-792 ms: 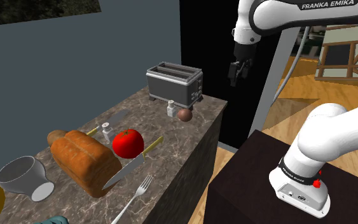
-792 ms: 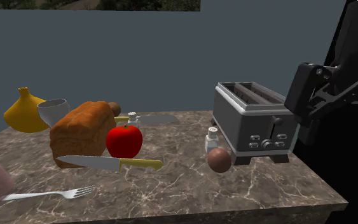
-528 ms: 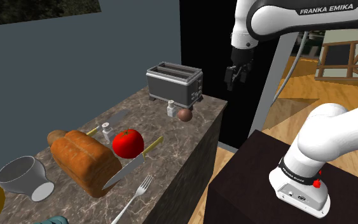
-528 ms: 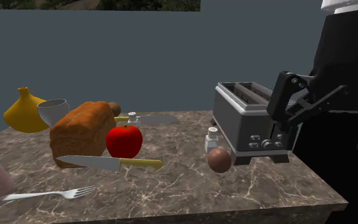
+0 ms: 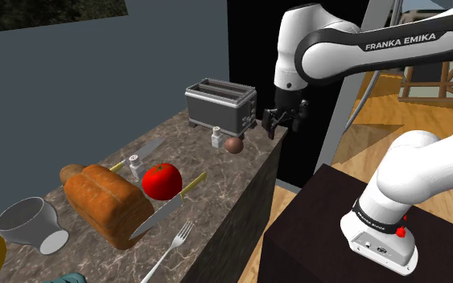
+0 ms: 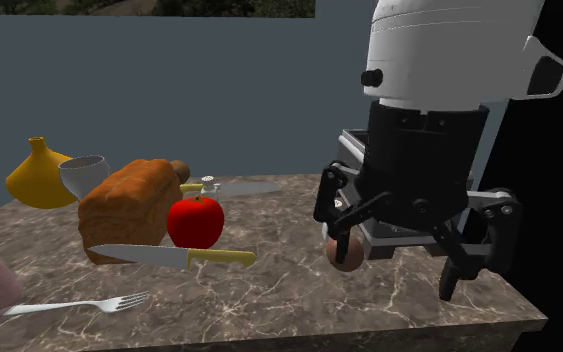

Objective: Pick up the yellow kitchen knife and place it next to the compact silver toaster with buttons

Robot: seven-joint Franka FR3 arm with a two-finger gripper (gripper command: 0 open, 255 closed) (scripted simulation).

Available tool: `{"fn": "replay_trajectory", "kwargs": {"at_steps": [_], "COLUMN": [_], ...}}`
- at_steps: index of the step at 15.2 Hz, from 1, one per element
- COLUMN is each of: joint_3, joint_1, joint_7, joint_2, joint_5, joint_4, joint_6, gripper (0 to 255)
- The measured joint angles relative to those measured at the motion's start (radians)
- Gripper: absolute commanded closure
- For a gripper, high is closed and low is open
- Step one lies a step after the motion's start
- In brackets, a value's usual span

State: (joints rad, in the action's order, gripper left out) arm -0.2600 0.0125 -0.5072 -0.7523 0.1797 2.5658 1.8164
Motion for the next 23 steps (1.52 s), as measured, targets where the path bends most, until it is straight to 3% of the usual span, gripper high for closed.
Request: {"fn": "replay_trajectory", "kwargs": {"at_steps": [7,14,18,20,23], "joint_3": [-0.193,-0.392,-0.491,-0.542,-0.565], "joint_1": [0.019,0.099,0.165,0.197,0.202], "joint_7": [-0.355,-0.722,-0.953,-1.099,-1.315], "joint_2": [0.138,0.379,0.544,0.662,0.814], "joint_5": [0.139,0.166,0.094,0.010,-0.129], "joint_4": [-0.017,-0.126,-0.219,-0.276,-0.356], "joint_6": [0.152,0.336,0.425,0.481,0.532], "gripper": [0,0,0,0,0]}}
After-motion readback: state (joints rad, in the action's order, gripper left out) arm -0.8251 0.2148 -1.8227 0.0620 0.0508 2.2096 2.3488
